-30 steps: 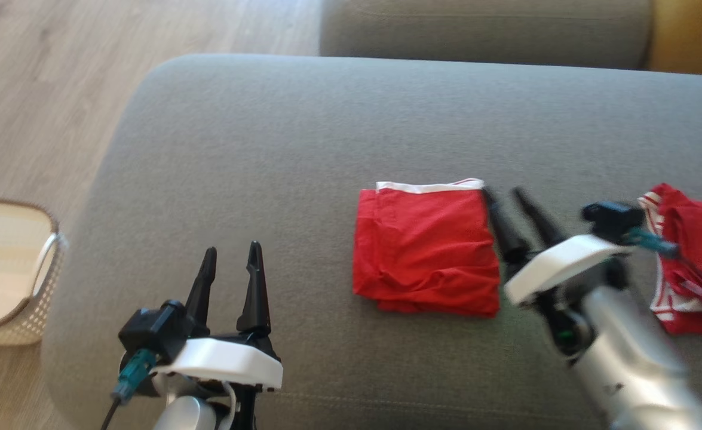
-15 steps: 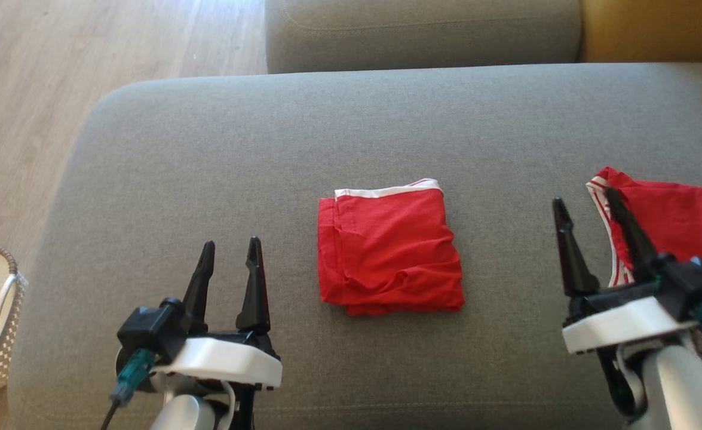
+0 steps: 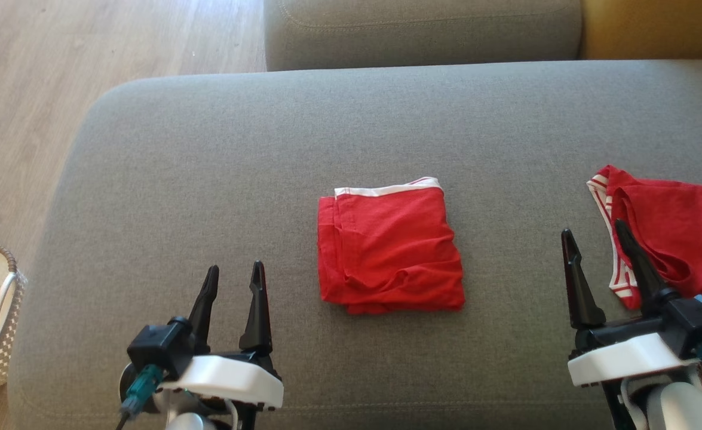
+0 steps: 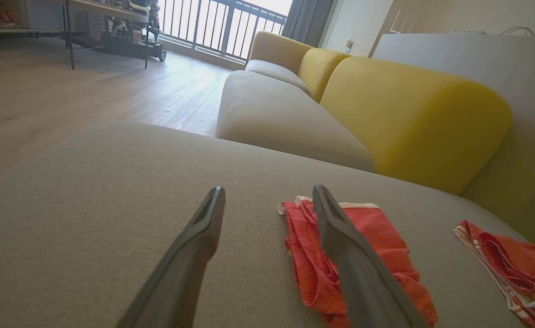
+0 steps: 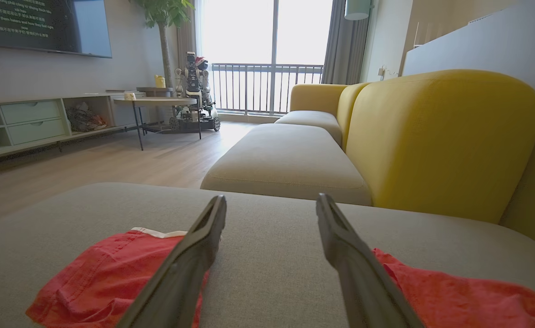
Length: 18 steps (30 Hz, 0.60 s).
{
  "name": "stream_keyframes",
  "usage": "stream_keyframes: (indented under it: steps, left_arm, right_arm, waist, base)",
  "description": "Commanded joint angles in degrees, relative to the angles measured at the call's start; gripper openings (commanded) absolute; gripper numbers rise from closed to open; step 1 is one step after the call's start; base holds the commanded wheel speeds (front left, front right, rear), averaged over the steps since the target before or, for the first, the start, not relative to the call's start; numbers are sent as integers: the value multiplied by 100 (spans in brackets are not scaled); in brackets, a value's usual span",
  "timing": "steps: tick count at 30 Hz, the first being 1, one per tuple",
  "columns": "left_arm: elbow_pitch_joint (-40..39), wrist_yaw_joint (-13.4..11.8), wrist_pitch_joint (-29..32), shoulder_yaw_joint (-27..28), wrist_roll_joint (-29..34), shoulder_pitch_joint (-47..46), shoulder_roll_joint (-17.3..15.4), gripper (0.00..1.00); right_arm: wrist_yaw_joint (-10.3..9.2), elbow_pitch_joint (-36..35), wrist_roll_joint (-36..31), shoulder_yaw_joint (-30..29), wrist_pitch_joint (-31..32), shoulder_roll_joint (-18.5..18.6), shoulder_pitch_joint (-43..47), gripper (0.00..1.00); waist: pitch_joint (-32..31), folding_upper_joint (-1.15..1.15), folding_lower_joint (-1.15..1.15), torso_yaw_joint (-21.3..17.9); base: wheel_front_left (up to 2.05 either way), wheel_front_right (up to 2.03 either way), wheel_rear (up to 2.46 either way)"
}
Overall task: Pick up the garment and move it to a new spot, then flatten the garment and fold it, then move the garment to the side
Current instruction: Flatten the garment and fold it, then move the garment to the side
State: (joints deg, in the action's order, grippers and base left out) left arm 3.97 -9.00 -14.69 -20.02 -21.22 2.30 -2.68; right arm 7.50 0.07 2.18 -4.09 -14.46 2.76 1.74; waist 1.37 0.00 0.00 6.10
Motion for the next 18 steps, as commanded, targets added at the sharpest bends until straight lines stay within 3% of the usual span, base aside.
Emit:
stream_keyframes:
  steps: [1,18]
  left_arm:
    - [-169,27,-30,146,79,-202,-20,100]
    - [-196,47,-31,163,154,-259,-20,100]
  right_arm:
    - [-1,-202,52,111,-53,13,-146,100]
    - [-1,-115,289,26,-53,12,-209,100]
  waist:
    - [10,0,0,10]
    - [70,0,0,32]
  base:
    - [0,0,0]
    - [0,0,0]
